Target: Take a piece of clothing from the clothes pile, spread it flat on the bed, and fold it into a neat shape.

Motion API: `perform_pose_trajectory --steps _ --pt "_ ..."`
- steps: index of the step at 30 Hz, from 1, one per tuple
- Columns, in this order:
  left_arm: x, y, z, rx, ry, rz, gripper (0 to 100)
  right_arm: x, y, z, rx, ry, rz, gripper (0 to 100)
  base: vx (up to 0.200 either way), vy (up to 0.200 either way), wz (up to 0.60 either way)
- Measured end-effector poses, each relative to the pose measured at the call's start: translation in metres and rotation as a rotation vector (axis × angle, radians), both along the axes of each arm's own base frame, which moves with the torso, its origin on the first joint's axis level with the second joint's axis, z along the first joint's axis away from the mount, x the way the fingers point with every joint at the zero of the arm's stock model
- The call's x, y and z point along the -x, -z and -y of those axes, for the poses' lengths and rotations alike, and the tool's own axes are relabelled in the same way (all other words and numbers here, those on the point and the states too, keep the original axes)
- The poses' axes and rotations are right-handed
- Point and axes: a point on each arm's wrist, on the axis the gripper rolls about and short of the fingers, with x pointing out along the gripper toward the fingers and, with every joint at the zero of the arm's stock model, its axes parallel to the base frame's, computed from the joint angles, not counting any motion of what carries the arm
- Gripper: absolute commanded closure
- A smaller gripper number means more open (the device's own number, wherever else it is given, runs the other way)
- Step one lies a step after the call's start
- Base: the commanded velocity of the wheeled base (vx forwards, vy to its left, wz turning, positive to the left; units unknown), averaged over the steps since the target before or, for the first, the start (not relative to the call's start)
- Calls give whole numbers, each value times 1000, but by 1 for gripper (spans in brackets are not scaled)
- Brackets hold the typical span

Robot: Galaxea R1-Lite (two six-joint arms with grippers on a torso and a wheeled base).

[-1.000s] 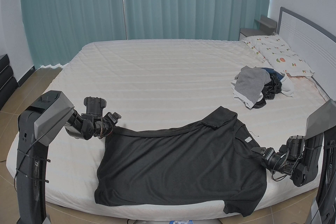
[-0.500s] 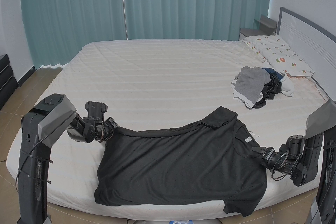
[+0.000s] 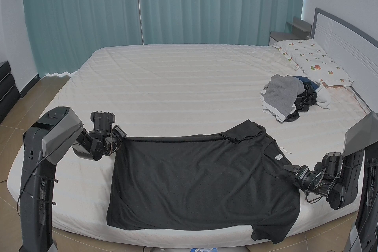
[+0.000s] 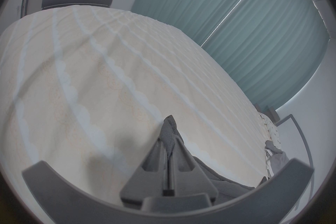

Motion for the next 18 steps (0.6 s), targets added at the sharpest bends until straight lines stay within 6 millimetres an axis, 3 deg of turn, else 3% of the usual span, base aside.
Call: perform_pose_trajectory --steps 11,12,18 --pt "-7 6 -11 -12 -30 6 100 -3 -1 1 25 41 10 0 0 0 0" --pt "-7 7 -11 -12 -28 5 0 -3 -1 1 25 42 11 0 0 0 0" --pt "-8 7 -11 0 -29 7 0 -4 -9 0 21 44 37 0 0 0 0"
